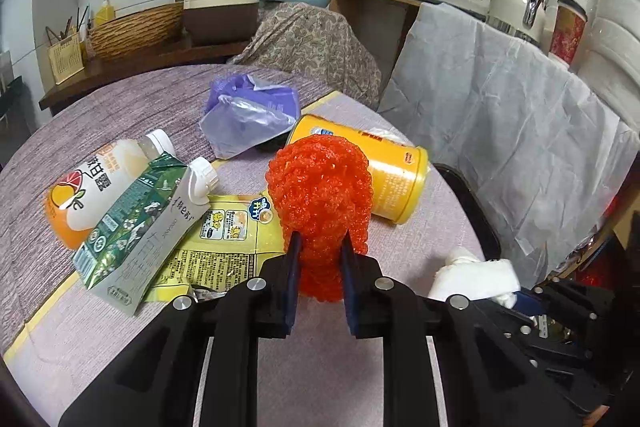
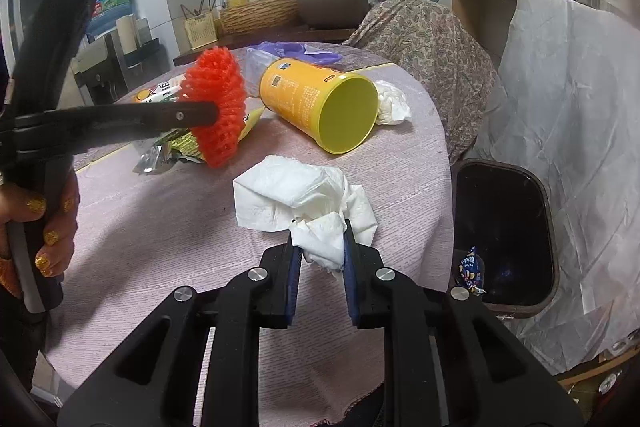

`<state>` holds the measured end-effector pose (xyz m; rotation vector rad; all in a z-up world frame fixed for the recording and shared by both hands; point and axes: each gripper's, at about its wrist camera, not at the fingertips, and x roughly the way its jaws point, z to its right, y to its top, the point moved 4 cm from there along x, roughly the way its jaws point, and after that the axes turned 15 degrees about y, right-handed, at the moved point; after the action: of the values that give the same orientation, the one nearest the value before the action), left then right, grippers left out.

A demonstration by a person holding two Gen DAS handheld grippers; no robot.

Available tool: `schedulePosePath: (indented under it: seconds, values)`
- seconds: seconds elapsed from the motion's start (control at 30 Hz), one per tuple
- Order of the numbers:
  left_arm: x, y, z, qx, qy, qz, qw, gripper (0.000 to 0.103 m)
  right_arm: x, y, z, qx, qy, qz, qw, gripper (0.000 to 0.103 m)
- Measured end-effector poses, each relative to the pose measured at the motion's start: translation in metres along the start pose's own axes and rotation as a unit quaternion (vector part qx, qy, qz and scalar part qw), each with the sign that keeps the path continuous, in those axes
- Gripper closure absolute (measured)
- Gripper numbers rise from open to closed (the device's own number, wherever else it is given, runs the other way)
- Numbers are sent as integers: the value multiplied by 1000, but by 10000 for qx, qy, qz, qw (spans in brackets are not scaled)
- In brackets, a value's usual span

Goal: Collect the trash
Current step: 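Grasp the orange foam net with the left tool while the right tool holds the tissue, then carry tissue and orange net over the bin and open both tools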

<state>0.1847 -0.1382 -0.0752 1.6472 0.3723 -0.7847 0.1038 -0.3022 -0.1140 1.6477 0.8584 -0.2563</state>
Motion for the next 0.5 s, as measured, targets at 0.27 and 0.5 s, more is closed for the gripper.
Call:
schedulePosePath:
  seconds: [0.27, 0.5]
  values:
    - [-30, 6, 8, -23, -202, 306, 9993, 84, -7, 0, -9, -75, 72, 105, 9999, 83]
    - [-43, 20, 35, 181, -453, 512, 9975, 84, -23, 5, -6, -34, 70, 330, 9994, 83]
